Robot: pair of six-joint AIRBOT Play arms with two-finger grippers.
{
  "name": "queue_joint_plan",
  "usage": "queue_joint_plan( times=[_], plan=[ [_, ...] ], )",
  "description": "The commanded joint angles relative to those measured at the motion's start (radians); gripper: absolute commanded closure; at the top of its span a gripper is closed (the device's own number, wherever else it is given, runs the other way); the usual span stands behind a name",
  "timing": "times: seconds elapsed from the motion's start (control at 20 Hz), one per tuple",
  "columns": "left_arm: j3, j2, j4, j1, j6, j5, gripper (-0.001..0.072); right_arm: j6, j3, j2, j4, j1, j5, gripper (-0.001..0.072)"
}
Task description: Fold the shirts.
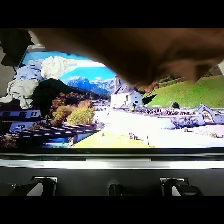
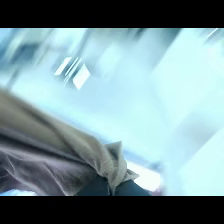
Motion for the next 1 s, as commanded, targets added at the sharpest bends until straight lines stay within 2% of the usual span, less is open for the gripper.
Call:
queue_joint_plan(
  times=[0.0,0.25,0.45,0.55,0.65,0.85,0.95],
  plan=[
    [0.088,0.101,0.005,0.009,-0.079,0.032,0.0679,0.057,0.122,0.069,-0.084,0.001,0.034,0.0665],
    [0.085,0.109,0.048,0.008,-0.079,0.038,0.0679,0.053,0.122,0.037,-0.092,0.001,0.163,0.0665],
    [0.085,-0.017,0.075,0.008,-0.077,0.03,0.0679,0.048,0.119,-0.156,-0.071,0.001,0.525,0.0665],
    [0.085,-0.134,0.073,-0.006,-0.048,0.005,0.0679,0.045,0.085,-0.305,-0.033,0.001,0.615,0.0665],
    [0.085,-0.285,0.073,-0.034,-0.037,-0.053,0.0678,0.045,0.017,-0.451,0.021,0.001,0.563,0.0664],
    [0.085,-0.616,0.073,-0.09,0.076,-0.12,0.0678,0.08,-0.05,-0.777,0.086,0.001,0.282,0.0664],
    [0.085,-0.734,0.072,-0.093,0.063,-0.12,0.0677,0.084,-0.05,-0.879,0.128,0.001,0.168,0.0663]
  ],
)
